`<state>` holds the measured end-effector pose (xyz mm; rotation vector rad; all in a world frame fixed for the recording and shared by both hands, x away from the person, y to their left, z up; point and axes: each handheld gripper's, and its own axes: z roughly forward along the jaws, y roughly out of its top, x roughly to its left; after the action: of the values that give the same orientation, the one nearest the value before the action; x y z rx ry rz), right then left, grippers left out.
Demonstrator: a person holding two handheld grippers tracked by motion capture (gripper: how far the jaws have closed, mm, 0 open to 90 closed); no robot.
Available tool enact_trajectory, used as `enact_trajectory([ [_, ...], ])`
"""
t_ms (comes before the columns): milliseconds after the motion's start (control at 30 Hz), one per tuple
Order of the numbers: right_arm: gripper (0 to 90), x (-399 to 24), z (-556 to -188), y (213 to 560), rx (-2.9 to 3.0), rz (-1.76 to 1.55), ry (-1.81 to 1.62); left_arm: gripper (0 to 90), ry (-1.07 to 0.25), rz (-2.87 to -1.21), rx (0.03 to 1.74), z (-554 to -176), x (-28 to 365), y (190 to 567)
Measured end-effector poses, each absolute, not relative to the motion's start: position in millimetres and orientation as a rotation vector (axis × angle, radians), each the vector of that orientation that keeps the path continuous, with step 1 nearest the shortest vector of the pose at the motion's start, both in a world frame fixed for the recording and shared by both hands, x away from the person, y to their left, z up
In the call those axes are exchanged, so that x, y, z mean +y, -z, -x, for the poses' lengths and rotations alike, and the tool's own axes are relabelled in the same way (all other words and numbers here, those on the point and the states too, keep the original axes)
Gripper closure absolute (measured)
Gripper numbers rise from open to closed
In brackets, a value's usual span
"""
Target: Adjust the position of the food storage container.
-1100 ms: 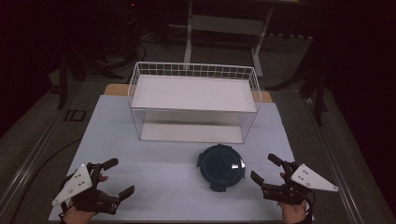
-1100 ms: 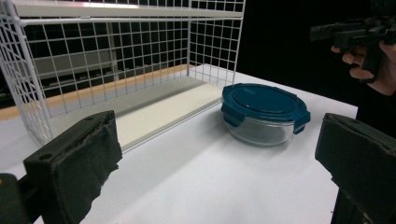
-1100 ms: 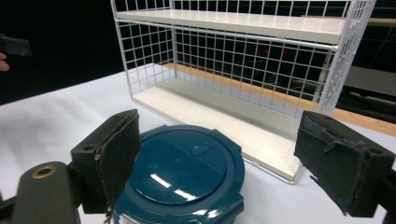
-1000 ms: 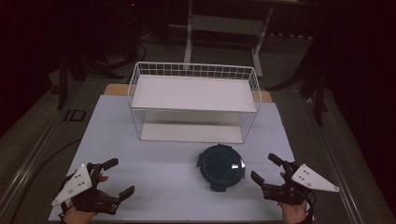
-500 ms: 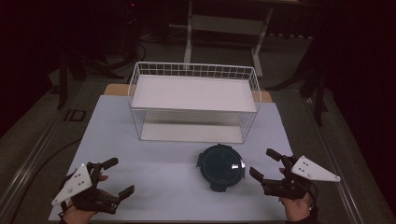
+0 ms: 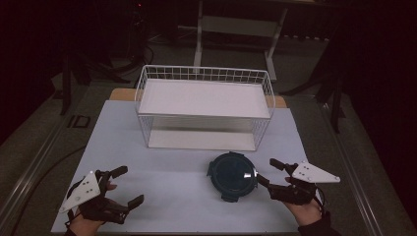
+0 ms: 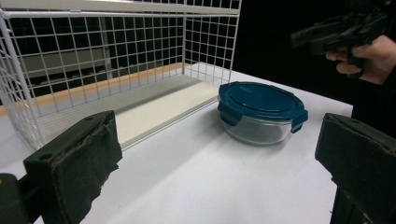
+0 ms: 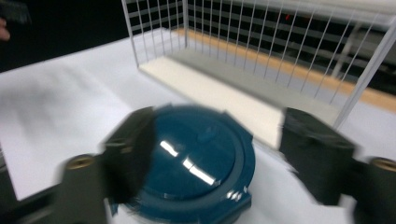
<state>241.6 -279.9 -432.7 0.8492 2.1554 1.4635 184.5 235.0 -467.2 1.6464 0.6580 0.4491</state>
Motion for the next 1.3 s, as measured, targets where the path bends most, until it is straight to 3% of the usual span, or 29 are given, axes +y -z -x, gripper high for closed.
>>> enact_trajectory([
  [233,64.0,-284.9,-245.1,455.9,2.252,-0.889,-1.403,0.3,-0.447,-1.657,0.648,-184.2,233.3,467.5],
  [500,89.0,-287.4,-240.5,478.9,2.358,-0.923,-1.347,0.3,-0.446,-1.663,0.64,-184.4,232.2,467.9],
  [900,90.0,-284.4,-241.3,498.1,2.457,-0.947,-1.3,0.3,-0.441,-1.67,0.637,-185.0,231.7,468.8],
  [1300,90.0,-288.4,-254.0,495.9,2.435,-0.951,-1.318,0.3,-0.444,-1.669,0.634,-184.3,230.6,468.1],
])
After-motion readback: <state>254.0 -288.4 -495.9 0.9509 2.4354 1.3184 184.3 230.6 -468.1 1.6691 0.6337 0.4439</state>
